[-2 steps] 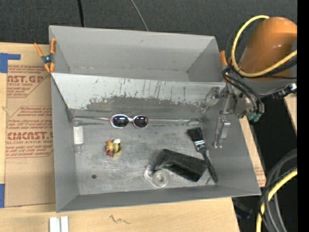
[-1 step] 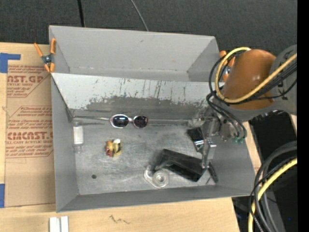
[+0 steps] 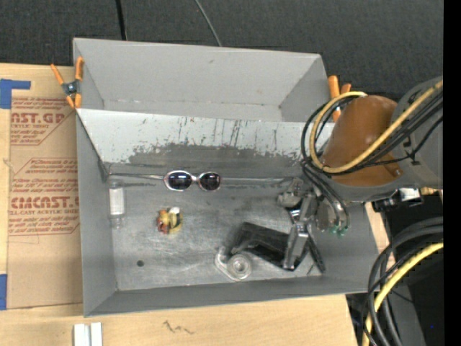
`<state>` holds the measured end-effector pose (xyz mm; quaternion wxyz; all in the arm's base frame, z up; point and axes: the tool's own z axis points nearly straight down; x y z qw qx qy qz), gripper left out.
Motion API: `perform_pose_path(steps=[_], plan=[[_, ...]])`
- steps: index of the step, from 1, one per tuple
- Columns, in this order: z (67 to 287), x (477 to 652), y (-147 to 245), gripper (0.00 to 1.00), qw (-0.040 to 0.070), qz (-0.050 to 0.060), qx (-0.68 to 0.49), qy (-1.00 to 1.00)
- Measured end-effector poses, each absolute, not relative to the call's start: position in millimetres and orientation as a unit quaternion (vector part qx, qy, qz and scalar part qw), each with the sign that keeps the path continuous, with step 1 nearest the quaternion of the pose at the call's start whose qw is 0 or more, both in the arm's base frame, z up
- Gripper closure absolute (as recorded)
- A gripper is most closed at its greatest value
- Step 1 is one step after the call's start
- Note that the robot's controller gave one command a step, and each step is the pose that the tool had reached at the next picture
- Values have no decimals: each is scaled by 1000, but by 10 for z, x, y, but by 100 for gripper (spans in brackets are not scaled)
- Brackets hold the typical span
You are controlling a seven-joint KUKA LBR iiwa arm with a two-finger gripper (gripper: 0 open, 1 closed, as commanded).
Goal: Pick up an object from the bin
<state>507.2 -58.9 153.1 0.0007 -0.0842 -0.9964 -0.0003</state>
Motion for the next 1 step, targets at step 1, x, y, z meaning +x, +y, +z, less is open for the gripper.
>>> perform_pose_path(steps=[1], plan=[[1052, 5099, -712, 0, -1, 0, -71, -998]])
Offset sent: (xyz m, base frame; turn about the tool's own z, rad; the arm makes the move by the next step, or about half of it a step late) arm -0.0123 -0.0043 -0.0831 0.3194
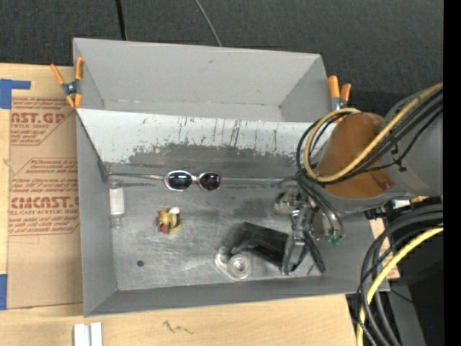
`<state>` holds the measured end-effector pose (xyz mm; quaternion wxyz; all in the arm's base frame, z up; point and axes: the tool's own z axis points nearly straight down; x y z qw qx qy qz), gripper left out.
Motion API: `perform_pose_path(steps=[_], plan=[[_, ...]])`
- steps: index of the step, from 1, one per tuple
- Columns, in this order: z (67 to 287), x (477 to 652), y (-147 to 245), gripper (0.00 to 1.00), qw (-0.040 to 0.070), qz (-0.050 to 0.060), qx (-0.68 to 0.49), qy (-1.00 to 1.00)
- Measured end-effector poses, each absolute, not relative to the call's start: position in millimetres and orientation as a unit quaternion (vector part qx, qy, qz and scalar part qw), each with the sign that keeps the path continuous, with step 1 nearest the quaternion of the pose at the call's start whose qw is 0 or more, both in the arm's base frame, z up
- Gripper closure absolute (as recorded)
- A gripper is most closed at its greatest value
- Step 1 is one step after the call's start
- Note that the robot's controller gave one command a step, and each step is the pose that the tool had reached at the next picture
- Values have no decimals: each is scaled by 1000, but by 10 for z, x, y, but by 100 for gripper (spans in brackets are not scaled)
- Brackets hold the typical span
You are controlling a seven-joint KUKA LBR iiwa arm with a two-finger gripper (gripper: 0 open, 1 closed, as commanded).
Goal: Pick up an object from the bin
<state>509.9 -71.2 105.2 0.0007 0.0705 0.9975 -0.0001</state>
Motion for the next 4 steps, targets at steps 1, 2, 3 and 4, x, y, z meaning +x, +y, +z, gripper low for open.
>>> perform_pose_path(steps=[1, 2, 3, 4], plan=[[791, 4992, -659, 0, 0, 0, 222, 975], [711, 4876, -609, 100, 5, -1, 178, 984], [711, 4876, -609, 100, 5, -1, 178, 984], [736, 4868, -606, 100, 3, 0, 179, 984]])
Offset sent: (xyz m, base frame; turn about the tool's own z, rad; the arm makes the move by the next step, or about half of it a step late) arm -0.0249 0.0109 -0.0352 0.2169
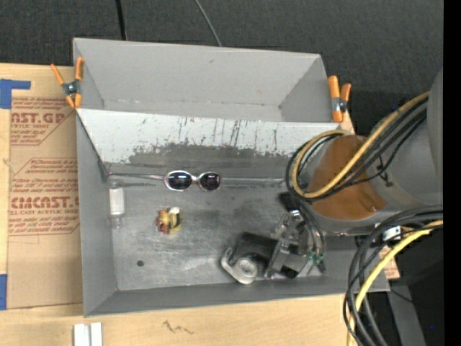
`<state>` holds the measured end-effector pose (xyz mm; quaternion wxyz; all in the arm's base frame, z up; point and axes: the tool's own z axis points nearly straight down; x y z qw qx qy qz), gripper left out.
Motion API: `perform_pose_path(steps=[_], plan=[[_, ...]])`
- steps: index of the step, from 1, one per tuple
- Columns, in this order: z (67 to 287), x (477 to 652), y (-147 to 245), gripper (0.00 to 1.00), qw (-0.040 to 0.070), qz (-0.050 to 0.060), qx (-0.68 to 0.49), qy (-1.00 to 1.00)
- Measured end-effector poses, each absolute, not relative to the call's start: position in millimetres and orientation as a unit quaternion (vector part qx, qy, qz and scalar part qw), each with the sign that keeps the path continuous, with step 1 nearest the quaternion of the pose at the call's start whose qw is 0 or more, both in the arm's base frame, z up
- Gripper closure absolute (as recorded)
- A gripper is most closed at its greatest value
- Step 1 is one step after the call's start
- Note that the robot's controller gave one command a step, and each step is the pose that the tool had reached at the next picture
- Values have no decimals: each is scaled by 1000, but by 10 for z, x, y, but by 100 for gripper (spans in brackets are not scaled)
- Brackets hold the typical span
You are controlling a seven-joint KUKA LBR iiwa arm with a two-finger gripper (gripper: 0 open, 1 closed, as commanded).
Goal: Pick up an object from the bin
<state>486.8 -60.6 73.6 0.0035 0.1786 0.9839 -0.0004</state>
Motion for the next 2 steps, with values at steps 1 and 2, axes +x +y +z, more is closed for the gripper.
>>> perform_pose_path(steps=[1, 2], plan=[[890, 4834, -599, 100, -4, 0, 178, 984], [1089, 4841, -598, 100, -3, 0, 178, 984]])
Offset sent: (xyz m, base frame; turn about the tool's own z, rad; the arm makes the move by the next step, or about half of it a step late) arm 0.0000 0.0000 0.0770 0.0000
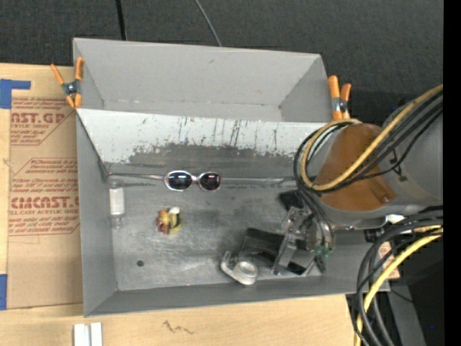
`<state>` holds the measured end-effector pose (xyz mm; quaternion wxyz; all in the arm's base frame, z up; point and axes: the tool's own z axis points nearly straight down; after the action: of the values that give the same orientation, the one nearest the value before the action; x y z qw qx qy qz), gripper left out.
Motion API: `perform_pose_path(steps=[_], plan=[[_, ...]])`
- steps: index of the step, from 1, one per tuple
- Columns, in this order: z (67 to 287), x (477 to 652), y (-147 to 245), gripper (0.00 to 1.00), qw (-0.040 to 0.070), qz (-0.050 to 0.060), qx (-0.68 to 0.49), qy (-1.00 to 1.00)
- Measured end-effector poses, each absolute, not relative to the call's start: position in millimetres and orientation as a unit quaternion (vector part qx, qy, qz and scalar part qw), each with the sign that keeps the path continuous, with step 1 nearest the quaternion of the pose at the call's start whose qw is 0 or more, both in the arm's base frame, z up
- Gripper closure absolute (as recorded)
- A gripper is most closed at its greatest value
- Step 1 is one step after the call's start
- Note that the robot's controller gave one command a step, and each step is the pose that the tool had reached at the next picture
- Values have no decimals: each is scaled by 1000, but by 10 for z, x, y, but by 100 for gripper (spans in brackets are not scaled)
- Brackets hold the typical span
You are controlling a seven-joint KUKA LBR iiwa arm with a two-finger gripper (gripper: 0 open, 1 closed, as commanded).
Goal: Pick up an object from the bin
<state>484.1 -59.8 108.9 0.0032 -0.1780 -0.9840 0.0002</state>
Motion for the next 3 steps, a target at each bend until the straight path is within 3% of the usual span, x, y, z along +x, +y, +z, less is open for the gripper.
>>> perform_pose_path(steps=[1, 3], plan=[[1242, 4850, -599, 100, 1, 0, -178, -984], [1308, 4851, -598, 100, 0, 0, -178, -984]])
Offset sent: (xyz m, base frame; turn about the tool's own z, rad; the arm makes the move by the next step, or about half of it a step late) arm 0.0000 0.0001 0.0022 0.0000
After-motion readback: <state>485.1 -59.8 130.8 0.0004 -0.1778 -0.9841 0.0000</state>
